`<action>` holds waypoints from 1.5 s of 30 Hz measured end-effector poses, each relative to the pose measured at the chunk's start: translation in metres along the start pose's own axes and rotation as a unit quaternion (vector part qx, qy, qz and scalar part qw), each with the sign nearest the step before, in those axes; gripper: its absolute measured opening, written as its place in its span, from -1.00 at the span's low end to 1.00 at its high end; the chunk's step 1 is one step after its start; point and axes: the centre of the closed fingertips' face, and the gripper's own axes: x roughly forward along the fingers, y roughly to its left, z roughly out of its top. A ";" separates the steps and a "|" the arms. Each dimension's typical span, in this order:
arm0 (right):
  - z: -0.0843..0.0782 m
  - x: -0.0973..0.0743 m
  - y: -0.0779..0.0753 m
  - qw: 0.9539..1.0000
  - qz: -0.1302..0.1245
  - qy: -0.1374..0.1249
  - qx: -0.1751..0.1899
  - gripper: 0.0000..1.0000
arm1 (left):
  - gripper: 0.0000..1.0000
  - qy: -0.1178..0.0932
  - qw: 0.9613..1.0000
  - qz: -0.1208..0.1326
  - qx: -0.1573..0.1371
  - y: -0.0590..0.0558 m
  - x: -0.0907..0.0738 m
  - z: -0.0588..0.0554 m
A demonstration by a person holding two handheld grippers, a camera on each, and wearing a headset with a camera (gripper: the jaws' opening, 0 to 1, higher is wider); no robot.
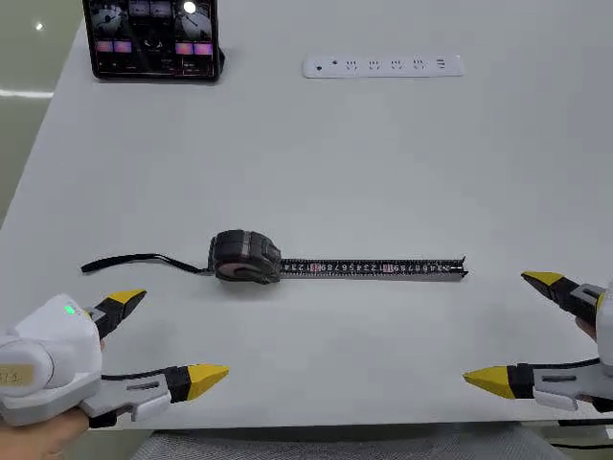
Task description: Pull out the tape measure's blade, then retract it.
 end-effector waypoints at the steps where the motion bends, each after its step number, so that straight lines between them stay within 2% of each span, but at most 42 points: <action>1: 0.000 0.000 0.000 1.000 0.001 0.000 -0.001 0.91 | 0.80 0.000 1.000 0.000 -0.001 0.000 0.001 0.000; 9: 0.002 0.004 -0.002 1.000 0.006 0.003 -0.006 0.89 | 0.79 0.001 1.000 -0.007 -0.001 -0.001 0.007 0.002; 13: 0.004 0.007 -0.003 1.000 0.008 0.004 -0.008 0.89 | 0.79 0.006 1.000 -0.008 0.000 0.002 0.011 0.002; 21: 0.008 0.010 -0.005 1.000 0.010 0.001 -0.005 0.86 | 0.78 0.002 1.000 -0.008 -0.007 0.005 0.018 0.008; 27: 0.011 0.012 -0.006 1.000 0.015 0.006 -0.013 0.85 | 0.78 0.002 1.000 -0.012 -0.006 0.002 0.025 0.012; 45: 0.015 0.014 -0.021 0.999 0.015 0.012 -0.026 0.83 | 0.75 -0.007 1.000 -0.019 -0.017 0.000 0.045 0.022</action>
